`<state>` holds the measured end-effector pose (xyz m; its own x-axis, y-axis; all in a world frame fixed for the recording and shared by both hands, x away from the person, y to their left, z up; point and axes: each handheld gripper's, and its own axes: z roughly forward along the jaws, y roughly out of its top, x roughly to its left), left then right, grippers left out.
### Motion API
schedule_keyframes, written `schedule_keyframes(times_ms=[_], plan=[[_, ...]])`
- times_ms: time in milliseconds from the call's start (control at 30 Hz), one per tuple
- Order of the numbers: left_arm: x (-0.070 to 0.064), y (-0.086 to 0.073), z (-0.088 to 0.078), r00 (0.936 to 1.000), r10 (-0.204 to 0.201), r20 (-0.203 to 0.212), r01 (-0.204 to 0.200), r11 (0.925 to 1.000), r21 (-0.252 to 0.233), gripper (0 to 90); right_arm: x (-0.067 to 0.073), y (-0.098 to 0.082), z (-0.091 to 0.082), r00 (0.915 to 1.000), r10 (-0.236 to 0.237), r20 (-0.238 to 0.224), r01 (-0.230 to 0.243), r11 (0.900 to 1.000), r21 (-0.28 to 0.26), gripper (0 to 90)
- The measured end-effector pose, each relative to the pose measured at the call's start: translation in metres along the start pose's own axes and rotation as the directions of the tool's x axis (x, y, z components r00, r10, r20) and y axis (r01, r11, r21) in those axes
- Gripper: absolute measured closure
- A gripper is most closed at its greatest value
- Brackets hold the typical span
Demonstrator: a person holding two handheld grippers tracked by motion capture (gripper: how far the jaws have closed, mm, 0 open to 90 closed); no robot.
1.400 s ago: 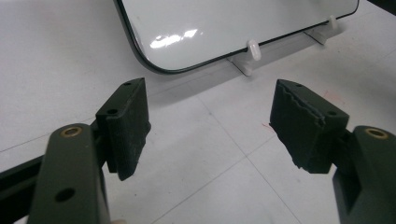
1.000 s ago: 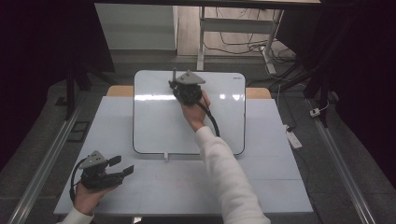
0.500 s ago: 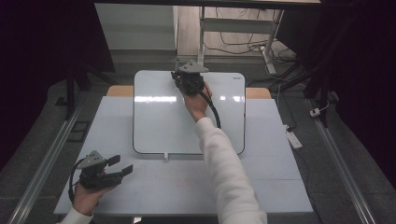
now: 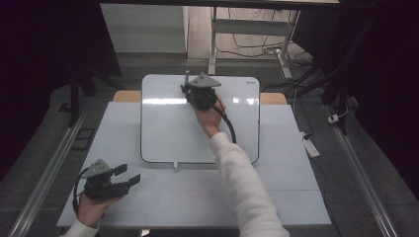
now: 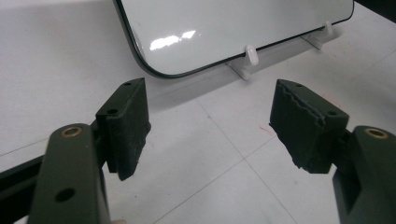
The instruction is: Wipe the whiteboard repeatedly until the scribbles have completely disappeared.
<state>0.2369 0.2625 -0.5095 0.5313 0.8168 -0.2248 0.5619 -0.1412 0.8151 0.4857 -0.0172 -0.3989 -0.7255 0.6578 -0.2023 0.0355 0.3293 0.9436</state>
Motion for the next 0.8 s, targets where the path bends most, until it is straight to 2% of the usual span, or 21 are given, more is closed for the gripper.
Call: schedule_keyframes(times_ms=[33, 67, 100, 167, 233, 267, 300, 333, 367, 400, 433, 467, 500, 567, 633, 667, 733, 767, 800], plan=[[0.0, 0.0, 0.001, 1.0, 0.003, 0.003, -0.003, 1.0, 0.002, 29.0, 0.008, -0.004, 0.001, 0.9989, -0.042, -0.022, 0.042, 0.999, 0.015, 77.8], [-0.002, 0.0, 0.001, 1.0, 0.008, 0.001, -0.008, 1.0, 0.003, 28.9, 0.012, -0.006, 0.001, 0.997, -0.074, -0.021, 0.074, 0.997, 0.019, 77.8], [-0.002, 0.0, 0.0, 1.0, 0.008, 0.0, -0.008, 1.0, 0.004, 29.0, 0.008, -0.006, 0.0, 0.9985, -0.051, -0.022, 0.051, 0.999, 0.013, 77.8], [-0.003, 0.0, 0.0, 1.0, 0.006, -0.001, -0.006, 1.0, 0.0, 29.0, -0.008, -0.002, -0.003, 0.9987, 0.019, 0.046, -0.018, 0.999, -0.027, 77.8], [-0.003, 0.0, -0.001, 1.0, 0.002, -0.005, -0.002, 1.0, -0.005, 29.0, -0.019, 0.0, -0.006, 0.9939, 0.069, 0.086, -0.064, 0.997, -0.05, 77.8], [-0.002, 0.0, -0.001, 1.0, -0.001, -0.004, 0.001, 1.0, -0.005, 28.9, -0.02, -0.001, -0.005, 0.9929, 0.078, 0.089, -0.073, 0.996, -0.057, 77.8], [-0.001, 0.0, -0.001, 1.0, -0.002, -0.004, 0.002, 1.0, -0.004, 29.0, -0.016, -0.002, -0.005, 0.9946, 0.074, 0.072, -0.071, 0.996, -0.052, 77.8], [-0.001, 0.0, 0.0, 1.0, -0.002, -0.004, 0.002, 1.0, -0.003, 28.9, -0.011, -0.003, -0.003, 0.9968, 0.066, 0.046, -0.064, 0.997, -0.045, 77.8], [0.0, 0.0, 0.001, 1.0, -0.003, -0.001, 0.003, 1.0, 0.001, 28.9, -0.002, -0.005, -0.001, 0.9992, 0.038, 0.009, -0.038, 0.999, -0.027, 77.8], [0.0, 0.0, 0.002, 1.0, -0.001, 0.0, 0.001, 1.0, 0.003, 28.9, 0.009, -0.007, 0.001, 0.9996, -0.024, -0.013, 0.024, 1.0, -0.009, 77.8], [-0.001, 0.0, 0.002, 1.0, -0.002, -0.001, 0.002, 1.0, 0.004, 29.0, 0.013, -0.006, 0.002, 0.9987, -0.051, -0.008, 0.051, 0.999, -0.002, 77.8], [-0.001, 0.0, 0.002, 1.0, 0.002, -0.002, -0.002, 1.0, 0.006, 28.9, 0.011, -0.005, 0.004, 0.9995, -0.03, -0.012, 0.03, 0.999, -0.011, 77.8], [-0.002, 0.0, 0.001, 1.0, 0.005, -0.002, -0.005, 1.0, 0.004, 28.9, 0.007, -0.003, 0.005, 0.9999, -0.011, 0.002, 0.012, 1.0, -0.022, 77.8], [-0.002, 0.0, -0.001, 1.0, 0.001, -0.004, -0.001, 1.0, -0.002, 28.9, -0.007, 0.003, 0.005, 0.9971, 0.045, 0.061, -0.042, 0.998, -0.054, 77.8], [-0.001, 0.0, -0.001, 1.0, -0.003, -0.005, 0.003, 1.0, -0.004, 29.0, -0.009, 0.004, 0.005, 0.9953, 0.071, 0.066, -0.067, 0.996, -0.059, 77.8], [0.0, 0.0, 0.0, 1.0, -0.005, -0.005, 0.005, 1.0, -0.003, 29.0, -0.004, 0.003, 0.007, 0.9978, 0.052, 0.041, -0.05, 0.998, -0.049, 77.8], [0.0, 0.0, 0.002, 1.0, -0.002, -0.002, 0.002, 1.0, 0.003, 29.0, 0.011, 0.001, 0.01, 0.9993, -0.028, -0.023, 0.028, 1.0, -0.012, 77.8], [0.0, 0.0, 0.002, 1.0, 0.001, 0.001, -0.001, 1.0, 0.005, 29.0, 0.016, 0.0, 0.01, 0.9975, -0.069, -0.015, 0.069, 0.998, -0.004, 77.8], [-0.001, 0.0, 0.001, 1.0, 0.005, 0.0, -0.005, 1.0, 0.006, 28.9, 0.013, 0.0, 0.008, 0.9985, -0.055, -0.004, 0.055, 0.998, -0.008, 77.8]])
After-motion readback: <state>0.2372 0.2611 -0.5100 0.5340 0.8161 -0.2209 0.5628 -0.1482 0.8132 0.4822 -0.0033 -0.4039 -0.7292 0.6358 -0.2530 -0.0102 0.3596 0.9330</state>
